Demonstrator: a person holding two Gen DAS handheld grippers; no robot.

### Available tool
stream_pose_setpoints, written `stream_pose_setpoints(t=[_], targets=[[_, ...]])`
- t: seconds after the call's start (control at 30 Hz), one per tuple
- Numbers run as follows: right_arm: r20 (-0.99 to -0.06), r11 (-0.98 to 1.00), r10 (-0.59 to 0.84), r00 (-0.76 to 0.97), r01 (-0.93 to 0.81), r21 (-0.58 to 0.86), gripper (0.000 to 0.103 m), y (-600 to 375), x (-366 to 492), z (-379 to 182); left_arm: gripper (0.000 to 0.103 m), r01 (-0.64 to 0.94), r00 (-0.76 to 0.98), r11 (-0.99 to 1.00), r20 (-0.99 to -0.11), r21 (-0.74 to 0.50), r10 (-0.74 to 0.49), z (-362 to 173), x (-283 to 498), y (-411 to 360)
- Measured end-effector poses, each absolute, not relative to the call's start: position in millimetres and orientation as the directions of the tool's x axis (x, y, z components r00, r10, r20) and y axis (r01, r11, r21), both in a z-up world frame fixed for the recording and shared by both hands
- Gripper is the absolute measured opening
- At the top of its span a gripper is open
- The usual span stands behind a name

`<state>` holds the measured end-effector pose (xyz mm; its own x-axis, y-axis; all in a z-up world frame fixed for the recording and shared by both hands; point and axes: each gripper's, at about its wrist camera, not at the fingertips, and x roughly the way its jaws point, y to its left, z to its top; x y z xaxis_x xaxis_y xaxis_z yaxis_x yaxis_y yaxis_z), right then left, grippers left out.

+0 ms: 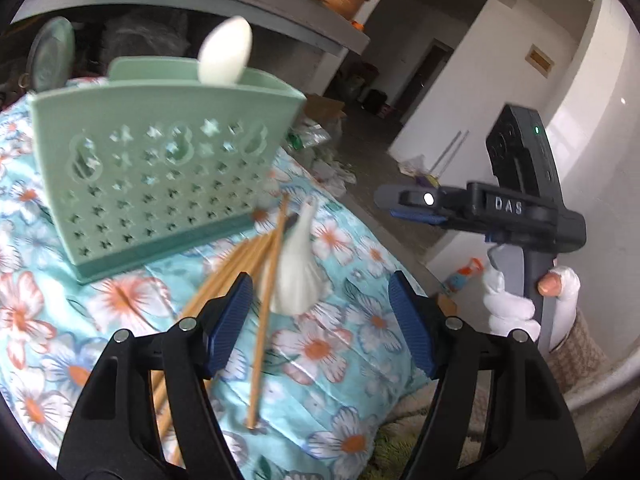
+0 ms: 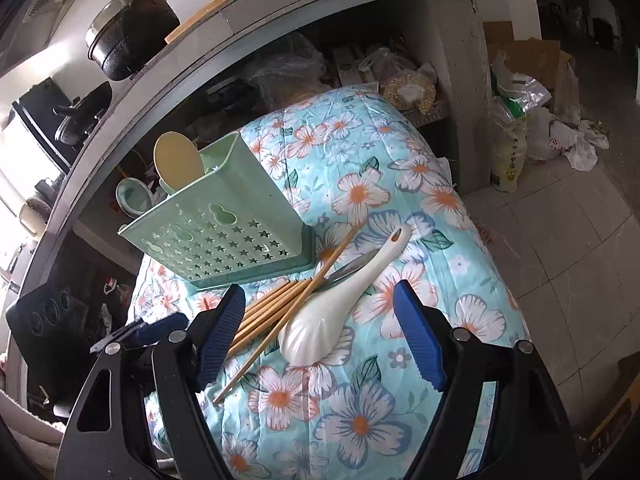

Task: Organize utensils
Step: 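Move the left tool toward the white ceramic soup spoon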

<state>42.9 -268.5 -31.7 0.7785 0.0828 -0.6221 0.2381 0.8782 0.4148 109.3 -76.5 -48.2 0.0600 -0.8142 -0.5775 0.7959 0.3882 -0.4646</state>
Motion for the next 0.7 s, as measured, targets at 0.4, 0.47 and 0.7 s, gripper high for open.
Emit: stream_pose_setpoints(t=[0.4, 0.47, 0.7], targets=[[-0.618, 0.859, 0.106, 0.779, 0.242, 0.452, 0.074, -279.2, 41.3, -42.5, 0.062, 0.768, 0.100, 0.520, -0.732, -0.374, -0.674, -97.4, 124.0, -90.9], [-0.619, 0.855, 0.113, 0.777, 0.241, 0.460, 0.074, -281.4, 42.5, -45.2, 0.062, 0.771, 0.128, 0.537, -0.742, -0.343, -0.658, -99.1, 129.0, -92.3], [-0.614, 0.841, 0.126, 0.779, 0.244, 0.483, 0.074, -287.4, 41.8, -51.2, 0.062, 0.808, 0.131, 0.494, -0.721, -0.319, -0.680, -78.3, 121.3, -92.5]])
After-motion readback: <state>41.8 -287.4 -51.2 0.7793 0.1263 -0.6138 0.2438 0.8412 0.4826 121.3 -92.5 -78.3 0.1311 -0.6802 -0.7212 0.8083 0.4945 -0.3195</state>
